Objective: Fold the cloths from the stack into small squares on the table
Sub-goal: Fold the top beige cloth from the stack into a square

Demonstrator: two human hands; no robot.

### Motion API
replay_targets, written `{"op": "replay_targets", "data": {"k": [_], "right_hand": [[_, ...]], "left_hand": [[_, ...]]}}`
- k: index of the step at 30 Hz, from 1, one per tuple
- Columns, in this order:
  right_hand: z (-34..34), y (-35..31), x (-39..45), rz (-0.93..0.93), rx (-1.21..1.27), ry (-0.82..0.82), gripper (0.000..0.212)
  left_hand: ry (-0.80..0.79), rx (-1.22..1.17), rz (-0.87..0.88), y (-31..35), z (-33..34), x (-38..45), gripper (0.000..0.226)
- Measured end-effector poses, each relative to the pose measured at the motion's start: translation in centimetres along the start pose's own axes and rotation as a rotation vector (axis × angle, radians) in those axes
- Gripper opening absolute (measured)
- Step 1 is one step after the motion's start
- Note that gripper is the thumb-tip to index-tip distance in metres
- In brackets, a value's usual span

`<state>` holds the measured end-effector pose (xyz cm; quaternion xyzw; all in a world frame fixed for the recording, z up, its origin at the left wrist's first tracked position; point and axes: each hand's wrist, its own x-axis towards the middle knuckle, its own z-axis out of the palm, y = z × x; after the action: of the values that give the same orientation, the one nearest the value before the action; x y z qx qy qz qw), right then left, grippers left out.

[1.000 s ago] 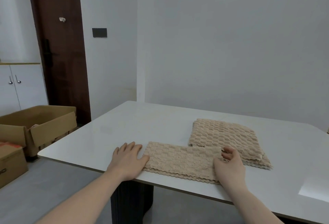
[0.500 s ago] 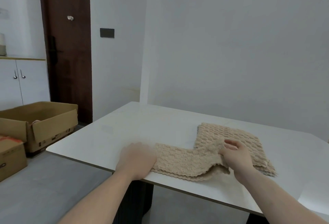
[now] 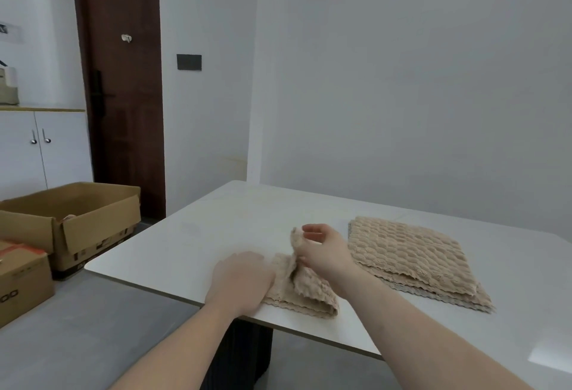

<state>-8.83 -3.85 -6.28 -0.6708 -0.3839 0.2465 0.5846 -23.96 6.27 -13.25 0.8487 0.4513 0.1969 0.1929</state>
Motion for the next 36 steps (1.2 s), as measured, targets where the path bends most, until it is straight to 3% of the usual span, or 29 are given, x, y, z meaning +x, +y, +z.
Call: {"op": "replay_targets", "data": {"k": [2,7,11,15,19,25,29,31,33,36], "right_hand": [[0.0,0.5,-0.7,-0.051,-0.042,-0.048,0.037],[-3.1,3.5,-2.4,-0.337,-0.388,0.138,0.036],[-4.5,7.4,-3.0,-0.387,-0.504,0.167,0.02],[-4.1,7.8,-2.9,-0.415,-0.641,0.08,0.04],[-4.0,8.0,-2.4,-0.329,-0.787,-0.07,0.061],[-3.3,8.3,-1.6,-0.227,-1.028,-0.258,0.068],[-3.3,8.3,-1.5,-0.213,-1.056,-0.281,0.07],[-3.3,8.4,-1.4,-0.21,-1.053,-0.285,0.07],[-3.3,8.6,-1.4,-0.216,-1.042,-0.274,0.07],[-3.5,8.7,-1.5,-0.205,-1.007,-0.247,0.071]], "left_hand": [[0.023,-0.051,0.01,0.0,-0.3,0.0,0.05],[0.035,-0.194,-0.016,0.2,-0.8,0.2,0.026],[0.041,-0.255,-0.009,0.4,-0.8,-0.1,0.035],[0.046,-0.393,0.03,-0.1,-0.8,0.0,0.024],[0.042,-0.33,0.039,-0.2,-0.4,0.4,0.011],[0.062,-0.495,-0.025,-0.3,0.1,0.6,0.039],[0.048,-0.49,0.086,-0.1,0.3,0.7,0.066],[0.022,-0.57,0.124,1.4,0.6,1.1,0.064],[-0.017,-0.483,0.177,3.1,1.4,1.7,0.051],[-0.121,-0.135,0.212,4.4,3.2,2.5,0.046]]}}
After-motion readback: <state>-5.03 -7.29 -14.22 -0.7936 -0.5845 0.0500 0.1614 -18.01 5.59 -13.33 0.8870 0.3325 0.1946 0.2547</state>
